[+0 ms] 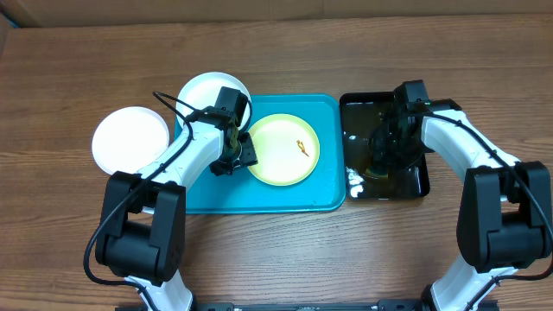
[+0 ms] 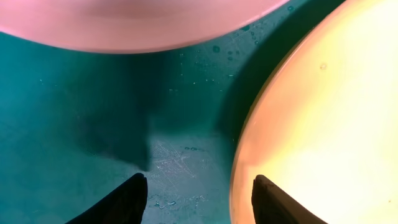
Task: Clean dirty plates on tray and stack at the side
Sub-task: 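Dip and rub the sponge in the water with the right gripper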
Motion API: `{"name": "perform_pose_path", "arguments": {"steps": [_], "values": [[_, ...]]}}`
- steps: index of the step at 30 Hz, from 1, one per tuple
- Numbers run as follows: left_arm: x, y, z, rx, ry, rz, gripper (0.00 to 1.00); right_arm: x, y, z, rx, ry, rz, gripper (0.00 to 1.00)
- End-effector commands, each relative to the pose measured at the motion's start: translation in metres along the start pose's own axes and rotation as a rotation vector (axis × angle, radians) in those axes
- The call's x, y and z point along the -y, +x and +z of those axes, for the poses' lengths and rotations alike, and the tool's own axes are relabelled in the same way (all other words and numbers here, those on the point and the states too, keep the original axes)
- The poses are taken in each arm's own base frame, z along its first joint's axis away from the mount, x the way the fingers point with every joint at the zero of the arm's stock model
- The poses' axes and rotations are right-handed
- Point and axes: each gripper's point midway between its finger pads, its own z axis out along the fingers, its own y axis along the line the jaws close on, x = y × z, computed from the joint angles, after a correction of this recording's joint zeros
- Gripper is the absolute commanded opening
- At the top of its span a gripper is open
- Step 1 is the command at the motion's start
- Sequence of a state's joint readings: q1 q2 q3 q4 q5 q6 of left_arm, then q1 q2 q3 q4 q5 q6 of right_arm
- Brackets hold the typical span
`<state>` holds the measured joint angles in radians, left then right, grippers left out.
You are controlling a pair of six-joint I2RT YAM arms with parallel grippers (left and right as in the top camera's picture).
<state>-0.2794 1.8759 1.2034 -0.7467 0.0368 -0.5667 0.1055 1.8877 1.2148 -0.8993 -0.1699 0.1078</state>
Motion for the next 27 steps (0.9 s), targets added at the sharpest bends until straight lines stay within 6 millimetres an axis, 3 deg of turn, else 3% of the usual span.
{"name": "perform_pose_path", "arguments": {"steps": [1,2,3,8,12,14,16,17,22,23,25,26,27], "values": [[0.002,-0.005,-0.005,0.022,0.003,0.009,0.57,-0.002,0.000,-0.005,0.017,-0.010,-0.010,0.57],[0.002,-0.004,-0.005,0.021,0.002,0.010,0.57,-0.002,0.000,-0.005,0.017,-0.010,-0.010,0.67],[0.002,-0.004,-0.005,0.020,0.001,0.010,0.57,-0.002,0.000,-0.005,0.017,-0.010,-0.010,0.70],[0.005,-0.001,0.001,0.012,-0.008,0.023,0.56,-0.003,-0.004,-0.005,0.034,-0.012,-0.013,0.68],[0.007,-0.004,0.002,0.024,-0.003,0.024,0.43,-0.002,-0.003,-0.004,0.031,-0.009,-0.013,0.63],[0.007,-0.005,0.002,0.029,0.000,0.024,0.36,-0.001,0.000,-0.004,0.020,-0.008,-0.010,0.72],[0.007,-0.005,0.002,0.028,0.000,0.024,0.32,-0.001,0.004,-0.003,0.003,-0.005,-0.007,0.72],[0.007,-0.005,0.002,0.028,0.000,0.024,0.30,0.000,0.007,-0.003,-0.006,-0.003,-0.006,0.68],[0.008,-0.006,0.002,0.030,0.003,0.024,0.30,0.002,0.023,-0.004,-0.070,0.008,0.007,0.26],[0.008,-0.006,0.002,0.030,0.003,0.024,0.30,0.003,0.026,-0.004,-0.084,0.010,0.010,0.24],[0.008,-0.006,0.002,0.031,0.002,0.024,0.31,0.003,0.027,-0.005,-0.090,0.011,0.012,0.29],[0.008,-0.006,0.002,0.031,0.002,0.025,0.32,0.003,0.026,-0.004,-0.086,0.010,0.011,0.50],[0.008,-0.006,0.002,0.031,0.002,0.024,0.33,0.003,0.024,-0.004,-0.077,0.009,0.009,0.58]]}}
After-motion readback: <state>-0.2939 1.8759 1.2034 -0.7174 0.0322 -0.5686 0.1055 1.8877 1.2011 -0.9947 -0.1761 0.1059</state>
